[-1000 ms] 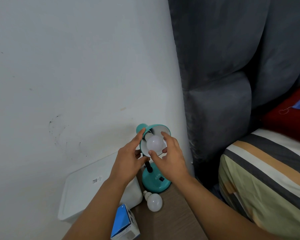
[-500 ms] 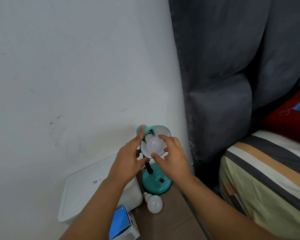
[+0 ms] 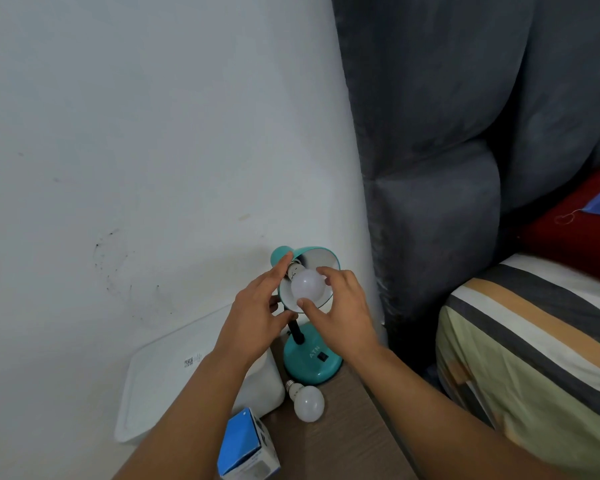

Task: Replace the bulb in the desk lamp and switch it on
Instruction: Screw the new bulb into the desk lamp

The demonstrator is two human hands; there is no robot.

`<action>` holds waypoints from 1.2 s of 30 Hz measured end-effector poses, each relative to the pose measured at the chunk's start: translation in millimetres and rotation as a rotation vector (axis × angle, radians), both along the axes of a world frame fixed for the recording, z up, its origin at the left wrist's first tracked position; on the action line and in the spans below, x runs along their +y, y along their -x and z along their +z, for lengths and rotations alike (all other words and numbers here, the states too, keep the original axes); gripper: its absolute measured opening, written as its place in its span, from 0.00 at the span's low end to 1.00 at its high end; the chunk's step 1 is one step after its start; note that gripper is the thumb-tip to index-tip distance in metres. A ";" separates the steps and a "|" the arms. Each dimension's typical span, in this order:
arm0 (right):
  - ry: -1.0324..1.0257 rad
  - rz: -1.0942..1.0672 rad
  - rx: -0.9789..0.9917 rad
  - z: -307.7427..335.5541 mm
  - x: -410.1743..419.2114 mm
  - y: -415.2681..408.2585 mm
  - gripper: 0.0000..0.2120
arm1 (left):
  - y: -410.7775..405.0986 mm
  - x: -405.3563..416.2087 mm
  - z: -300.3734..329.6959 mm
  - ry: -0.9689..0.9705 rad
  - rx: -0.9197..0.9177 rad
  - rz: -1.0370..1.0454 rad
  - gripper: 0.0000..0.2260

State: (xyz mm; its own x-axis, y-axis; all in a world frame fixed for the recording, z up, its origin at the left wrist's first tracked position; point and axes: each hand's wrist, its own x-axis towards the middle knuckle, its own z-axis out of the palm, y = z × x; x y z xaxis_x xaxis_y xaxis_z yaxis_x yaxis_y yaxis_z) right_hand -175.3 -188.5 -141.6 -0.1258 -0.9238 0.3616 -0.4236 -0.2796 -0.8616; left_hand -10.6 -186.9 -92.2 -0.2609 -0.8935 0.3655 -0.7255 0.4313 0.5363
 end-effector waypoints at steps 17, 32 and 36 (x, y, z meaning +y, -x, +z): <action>-0.142 -0.056 0.111 5.3 0.0 2.1 0.35 | 1.4 1.2 0.6 -0.011 -0.029 0.020 0.44; -0.103 -0.033 0.151 6.2 2.7 4.0 0.35 | 1.3 3.9 2.5 -0.037 -0.005 0.021 0.43; -0.104 -0.032 0.195 9.0 0.5 4.5 0.28 | 2.0 4.0 2.5 -0.031 -0.008 0.026 0.43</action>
State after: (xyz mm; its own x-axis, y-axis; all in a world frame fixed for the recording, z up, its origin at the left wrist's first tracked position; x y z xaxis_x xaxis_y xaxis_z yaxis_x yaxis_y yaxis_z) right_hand -179.8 -188.0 -132.6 -0.0922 -0.9541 0.2849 -0.5923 -0.1774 -0.7859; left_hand -12.6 -182.9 -89.7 -0.2406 -0.9108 0.3355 -0.7402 0.3958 0.5436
